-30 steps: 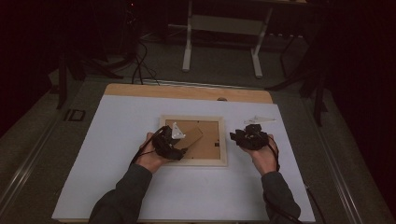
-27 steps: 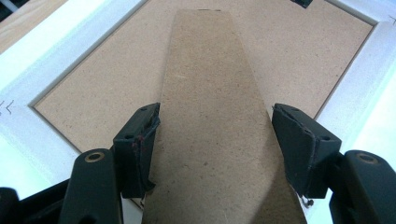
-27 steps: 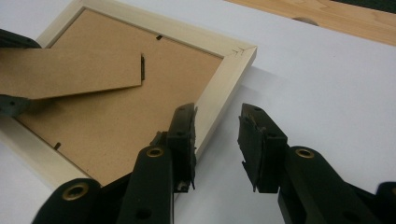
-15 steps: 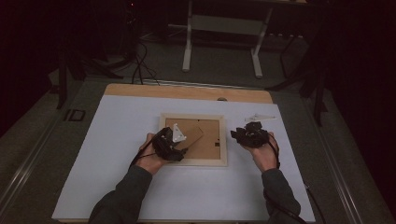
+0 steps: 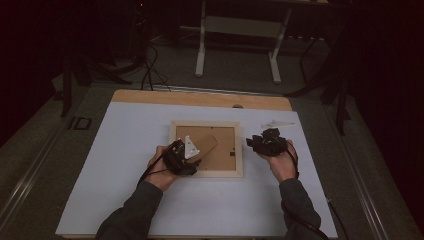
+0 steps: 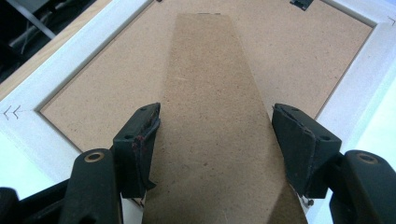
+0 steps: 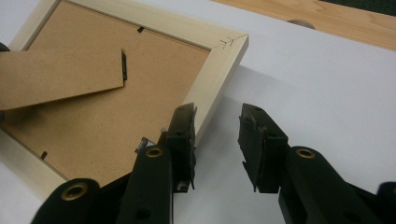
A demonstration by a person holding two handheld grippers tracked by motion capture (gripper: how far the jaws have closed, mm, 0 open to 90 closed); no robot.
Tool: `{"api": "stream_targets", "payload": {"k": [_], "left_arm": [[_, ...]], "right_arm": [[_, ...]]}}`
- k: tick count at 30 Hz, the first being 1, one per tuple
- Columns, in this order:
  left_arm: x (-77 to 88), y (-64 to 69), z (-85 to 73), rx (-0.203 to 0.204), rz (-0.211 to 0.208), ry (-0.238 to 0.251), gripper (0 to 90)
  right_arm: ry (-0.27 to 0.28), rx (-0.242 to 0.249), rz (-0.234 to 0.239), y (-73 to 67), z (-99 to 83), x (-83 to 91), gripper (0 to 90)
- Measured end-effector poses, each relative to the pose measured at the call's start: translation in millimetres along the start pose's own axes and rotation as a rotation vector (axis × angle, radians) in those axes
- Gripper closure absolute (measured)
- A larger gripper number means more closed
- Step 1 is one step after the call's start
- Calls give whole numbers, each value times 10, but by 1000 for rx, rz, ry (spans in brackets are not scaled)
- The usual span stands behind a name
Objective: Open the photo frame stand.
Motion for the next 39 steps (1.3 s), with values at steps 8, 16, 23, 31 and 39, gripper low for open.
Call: {"api": "stream_targets", "payload": {"k": [8,16,23,31,39], "left_arm": [[23,30,-4,-8,21,17,366],[48,59,-10,-18,42,32,366],[59,70,-12,-26,50,39,366],[77,93,-18,-40,68,49,366],[94,116,-25,-52,85,64,366]], "right_arm": [[-5,-6,-3,15,33,-23,640],[-18,-25,21,16,8,-89,617],[-34,-42,28,20,2,-138,582],[-51,-57,61,2,-3,-192,581],[-45,-109,112,5,2,-258,583]]}}
Point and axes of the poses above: each handheld gripper's, and its own axes: x roughly backward along the jaws, z roughly out of its top, y roughly to its right, the point moved 5 cm from there along -x, roughly forward along the jaws, and after that the axes turned 1 degree about -y, right-handed, at the moved point
